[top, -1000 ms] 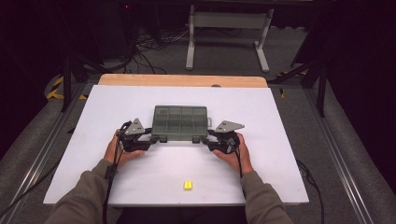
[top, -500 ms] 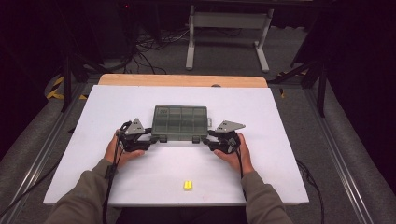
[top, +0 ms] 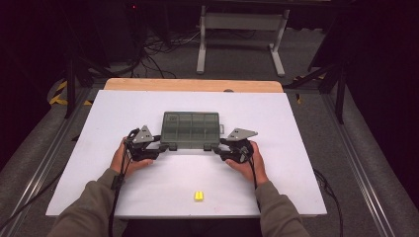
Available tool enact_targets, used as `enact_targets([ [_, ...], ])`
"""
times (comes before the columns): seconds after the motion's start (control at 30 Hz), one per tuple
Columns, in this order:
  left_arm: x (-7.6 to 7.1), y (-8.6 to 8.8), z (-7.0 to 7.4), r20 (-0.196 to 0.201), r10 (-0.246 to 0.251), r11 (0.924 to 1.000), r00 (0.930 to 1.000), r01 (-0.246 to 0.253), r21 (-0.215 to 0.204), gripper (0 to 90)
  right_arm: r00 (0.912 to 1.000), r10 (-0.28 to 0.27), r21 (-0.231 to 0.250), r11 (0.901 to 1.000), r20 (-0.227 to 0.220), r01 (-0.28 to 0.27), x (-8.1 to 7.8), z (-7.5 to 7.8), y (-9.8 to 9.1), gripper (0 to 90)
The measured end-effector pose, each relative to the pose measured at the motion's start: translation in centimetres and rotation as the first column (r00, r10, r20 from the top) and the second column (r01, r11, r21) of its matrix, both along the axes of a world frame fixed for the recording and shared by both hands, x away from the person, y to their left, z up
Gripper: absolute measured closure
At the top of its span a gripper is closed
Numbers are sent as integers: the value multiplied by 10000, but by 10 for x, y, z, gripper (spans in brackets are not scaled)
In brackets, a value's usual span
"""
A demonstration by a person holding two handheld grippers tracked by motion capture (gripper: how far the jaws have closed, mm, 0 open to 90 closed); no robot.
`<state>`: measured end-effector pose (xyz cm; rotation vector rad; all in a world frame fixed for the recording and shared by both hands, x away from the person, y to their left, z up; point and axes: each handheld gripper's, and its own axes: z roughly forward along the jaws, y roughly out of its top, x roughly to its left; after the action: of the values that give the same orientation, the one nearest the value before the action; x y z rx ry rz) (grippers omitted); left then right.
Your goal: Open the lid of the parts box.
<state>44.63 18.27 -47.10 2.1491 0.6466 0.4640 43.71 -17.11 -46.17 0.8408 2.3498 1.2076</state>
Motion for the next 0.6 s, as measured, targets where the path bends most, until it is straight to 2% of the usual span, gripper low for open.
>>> enact_targets([
  [0.17, 0, 0, 0, 28, 19, 10000, 10000, -19, 26, 494, 9999, -141, 396, 9991, -27, 142, 0, 1, -4, 511],
  [0.27, 0, -1, 0, 14, 4, 10000, 10000, -4, 54, 496, 10000, -37, 245, 9997, 8, 36, 0, 0, -2, 520],
  [0.6, 0, -1, 0, 62, -36, 9999, 10000, 35, 151, 508, 9999, -119, 272, 9996, 89, 116, 0, 1, -2, 541],
])
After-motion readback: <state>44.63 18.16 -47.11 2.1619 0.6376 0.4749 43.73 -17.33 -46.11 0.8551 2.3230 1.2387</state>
